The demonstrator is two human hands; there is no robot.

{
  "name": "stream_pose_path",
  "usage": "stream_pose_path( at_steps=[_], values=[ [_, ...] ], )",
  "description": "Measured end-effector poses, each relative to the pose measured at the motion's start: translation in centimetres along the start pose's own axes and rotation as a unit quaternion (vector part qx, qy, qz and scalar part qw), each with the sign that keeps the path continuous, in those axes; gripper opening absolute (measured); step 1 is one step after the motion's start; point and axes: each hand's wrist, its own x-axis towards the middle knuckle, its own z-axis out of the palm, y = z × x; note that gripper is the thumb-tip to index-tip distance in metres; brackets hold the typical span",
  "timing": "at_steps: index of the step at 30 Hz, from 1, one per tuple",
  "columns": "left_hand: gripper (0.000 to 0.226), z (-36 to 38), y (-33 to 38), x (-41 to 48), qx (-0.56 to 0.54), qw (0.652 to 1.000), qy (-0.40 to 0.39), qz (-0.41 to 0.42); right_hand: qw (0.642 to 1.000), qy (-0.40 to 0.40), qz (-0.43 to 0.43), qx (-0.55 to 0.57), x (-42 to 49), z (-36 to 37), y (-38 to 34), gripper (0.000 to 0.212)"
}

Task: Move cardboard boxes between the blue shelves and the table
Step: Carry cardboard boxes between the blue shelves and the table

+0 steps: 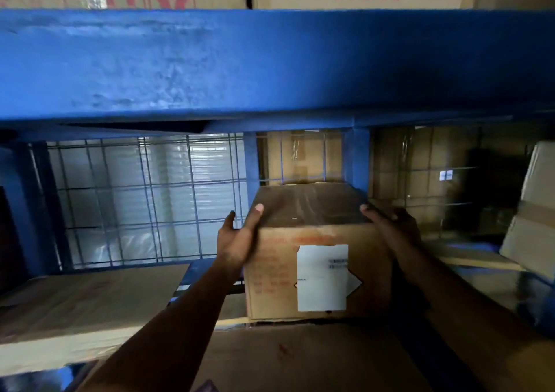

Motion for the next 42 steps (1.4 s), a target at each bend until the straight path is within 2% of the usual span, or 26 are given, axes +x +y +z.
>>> stream_pose_path(
  at_steps=[3,5,7,13,16,20,21,23,24,26,31,35,39,41,42],
  values=[
    [0.083,-0.7,-0.3,-0.9,0.0,0.998,-0.05,-0.032,0.993,-0.108,0.056,0.009,-0.3,0.1,0.7,0.08],
    [0.061,-1.1,-0.4,-2.1,-0.015,0.996,-0.077,-0.034,0.989,-0.133,0.065,0.031,-0.7,-0.3,1.1,0.084],
    [0.046,-1.9,-0.4,-3.6,-0.023,0.997,-0.077,-0.017,0.988,-0.147,0.038,0.03,-1.1,-0.9,1.3,0.087],
    [0.053,-8.5,1.0,-13.0,-0.039,0.999,0.015,0.02,0.96,-0.261,-0.03,0.1,-6.8,-1.4,-1.7,0.089],
    [0.061,-13.4,2.4,-19.3,-0.032,0.993,0.106,0.03,0.926,-0.345,-0.042,0.149,-11.8,-0.5,-4.0,0.091],
    [0.07,-20.9,4.3,-29.2,-0.019,0.972,0.23,0.034,0.868,-0.452,-0.079,0.191,-21.1,1.4,-6.8,0.071],
    [0.071,-22.9,4.8,-32.0,-0.007,0.963,0.266,0.035,0.855,-0.474,-0.079,0.193,-23.7,1.9,-7.6,0.073],
    [0.069,-27.0,5.7,-37.9,0.005,0.941,0.336,0.031,0.826,-0.524,-0.083,0.188,-29.5,3.4,-9.0,0.093],
    [0.067,-29.0,6.1,-41.1,0.007,0.929,0.37,0.028,0.81,-0.549,-0.091,0.185,-32.8,4.1,-9.7,0.097],
    [0.063,-32.8,7.0,-47.9,0.028,0.899,0.437,0.022,0.773,-0.595,-0.106,0.195,-40.0,5.2,-11.2,0.091],
    [0.068,-40.8,9.5,-67.0,0.071,0.806,0.587,-0.006,0.641,-0.721,-0.138,0.224,-60.7,6.6,-14.4,0.047],
    [0.076,-44.3,10.3,-83.1,0.085,0.711,0.697,-0.039,0.51,-0.819,-0.142,0.223,-78.6,4.7,-16.5,0.072],
    [0.078,-46.2,10.9,-95.1,0.113,0.622,0.772,-0.066,0.379,-0.894,-0.124,0.205,-93.0,1.2,-17.4,0.097],
    [0.083,-47.2,11.2,-99.5,0.117,0.595,0.793,-0.064,0.332,-0.915,-0.113,0.198,-98.7,-0.4,-18.0,0.109],
    [0.087,-47.7,11.3,-101.3,0.115,0.585,0.801,-0.064,0.316,-0.921,-0.113,0.2,-101.2,-1.0,-18.4,0.107]
  ],
)
